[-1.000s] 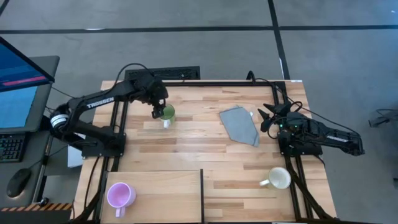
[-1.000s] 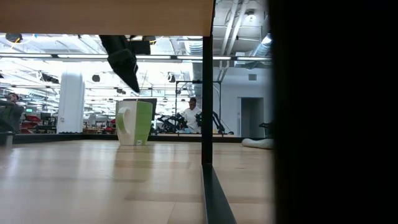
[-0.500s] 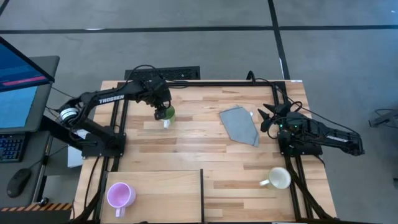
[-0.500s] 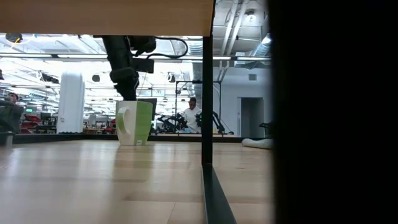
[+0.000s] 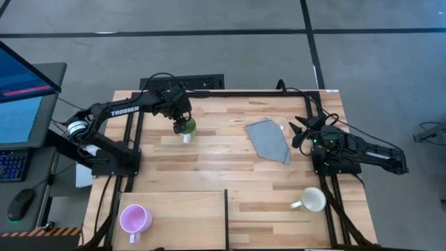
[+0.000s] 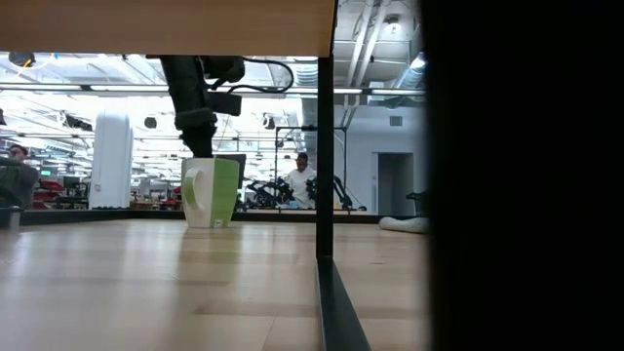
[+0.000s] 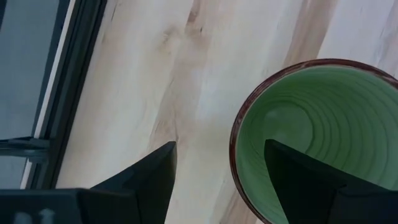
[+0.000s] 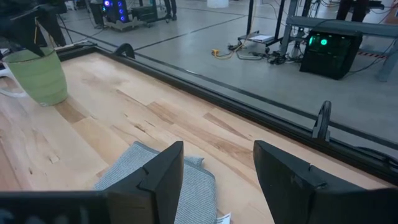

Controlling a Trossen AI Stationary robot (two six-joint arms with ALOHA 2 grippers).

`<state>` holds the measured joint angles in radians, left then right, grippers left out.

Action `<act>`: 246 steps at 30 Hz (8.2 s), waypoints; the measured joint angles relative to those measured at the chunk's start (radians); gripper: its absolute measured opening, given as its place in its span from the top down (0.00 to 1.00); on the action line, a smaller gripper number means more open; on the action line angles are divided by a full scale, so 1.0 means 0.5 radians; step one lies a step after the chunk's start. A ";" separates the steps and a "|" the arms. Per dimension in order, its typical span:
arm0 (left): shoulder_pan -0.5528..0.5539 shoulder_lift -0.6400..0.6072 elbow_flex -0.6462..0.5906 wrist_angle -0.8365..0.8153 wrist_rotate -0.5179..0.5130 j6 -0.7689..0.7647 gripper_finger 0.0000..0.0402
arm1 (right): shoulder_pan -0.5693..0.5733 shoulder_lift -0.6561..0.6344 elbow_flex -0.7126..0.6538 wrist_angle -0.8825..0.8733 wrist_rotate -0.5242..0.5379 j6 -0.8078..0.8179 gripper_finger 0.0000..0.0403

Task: Stack small to large cups/mugs on shelf
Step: Put the green mug on the shelf

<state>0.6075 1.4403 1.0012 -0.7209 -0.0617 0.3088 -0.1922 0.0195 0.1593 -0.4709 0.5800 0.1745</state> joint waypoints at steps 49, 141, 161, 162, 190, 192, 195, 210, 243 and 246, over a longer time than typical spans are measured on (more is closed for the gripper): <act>-0.054 0.169 -0.001 -0.049 -0.004 0.145 0.56 | 0.000 0.000 0.000 -0.002 -0.002 0.000 0.46; -0.056 0.162 0.120 -0.109 0.115 0.282 0.98 | 0.000 0.000 0.000 -0.003 0.000 -0.003 0.46; -0.056 0.164 0.118 -0.118 0.115 0.271 0.99 | 0.000 0.000 0.000 -0.003 0.000 -0.003 0.46; -0.056 0.164 0.118 -0.118 0.115 0.272 0.99 | 0.000 0.000 -0.001 -0.003 0.000 -0.003 0.46; -0.056 0.166 0.116 -0.118 0.160 0.238 0.99 | 0.000 0.000 0.000 -0.004 0.000 -0.003 0.46; -0.054 0.166 0.114 -0.113 0.161 0.196 0.99 | 0.000 0.000 -0.001 -0.004 0.000 -0.003 0.46; -0.043 0.166 0.114 -0.110 0.167 0.195 0.99 | 0.000 0.000 -0.001 -0.004 0.000 -0.003 0.46; -0.035 0.170 0.112 -0.095 0.169 0.138 0.98 | 0.000 0.000 -0.001 -0.004 0.000 -0.002 0.46; -0.231 0.171 0.701 -0.823 0.196 -0.004 1.00 | 0.000 0.000 -0.001 -0.010 0.000 0.000 0.46; -0.330 0.171 0.793 -0.935 0.152 -0.067 1.00 | 0.000 0.000 -0.001 -0.010 0.000 0.000 0.46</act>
<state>0.4426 1.5257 1.3976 -1.1882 0.0143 0.2752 -0.1923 0.0194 0.1589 -0.4759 0.5800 0.1745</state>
